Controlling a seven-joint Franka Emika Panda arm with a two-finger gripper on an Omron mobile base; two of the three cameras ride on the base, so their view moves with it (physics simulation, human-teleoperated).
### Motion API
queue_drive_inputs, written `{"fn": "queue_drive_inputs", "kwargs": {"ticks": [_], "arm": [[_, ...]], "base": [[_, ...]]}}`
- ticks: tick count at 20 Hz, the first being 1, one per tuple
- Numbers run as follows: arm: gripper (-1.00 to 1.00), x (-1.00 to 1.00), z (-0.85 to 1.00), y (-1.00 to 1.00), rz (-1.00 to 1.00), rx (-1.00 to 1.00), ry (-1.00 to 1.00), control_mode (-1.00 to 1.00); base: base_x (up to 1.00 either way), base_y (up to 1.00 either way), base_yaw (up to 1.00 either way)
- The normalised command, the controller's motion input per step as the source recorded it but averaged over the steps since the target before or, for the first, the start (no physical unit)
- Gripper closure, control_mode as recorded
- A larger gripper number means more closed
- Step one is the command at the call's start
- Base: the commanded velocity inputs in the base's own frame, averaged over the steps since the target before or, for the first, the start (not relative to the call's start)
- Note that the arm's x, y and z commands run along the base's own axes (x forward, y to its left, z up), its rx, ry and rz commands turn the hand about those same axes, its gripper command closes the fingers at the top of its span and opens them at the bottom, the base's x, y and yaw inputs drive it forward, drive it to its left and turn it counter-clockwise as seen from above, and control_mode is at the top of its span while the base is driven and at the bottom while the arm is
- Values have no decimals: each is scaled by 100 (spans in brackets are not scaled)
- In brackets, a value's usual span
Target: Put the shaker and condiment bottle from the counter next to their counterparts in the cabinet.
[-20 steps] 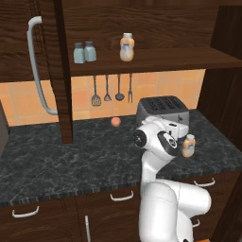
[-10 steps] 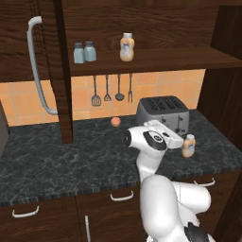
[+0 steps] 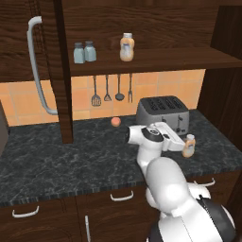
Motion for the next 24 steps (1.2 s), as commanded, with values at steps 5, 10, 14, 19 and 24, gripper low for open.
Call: {"fn": "queue_drive_inputs", "kwargs": {"ticks": [5,10,14,19,24], "arm": [[-100,-7,-50,-25,11,11,7,-100],[-100,-11,-7,-11,2,1,3,-100],[-100,0,-52,0,11,17,-1,-100],[-100,0,-40,-12,17,16,0,-100],[-100,0,-2,-13,10,4,0,-100]], "base": [[0,0,0],[0,0,0],[0,0,0],[0,0,0],[0,0,0]]}}
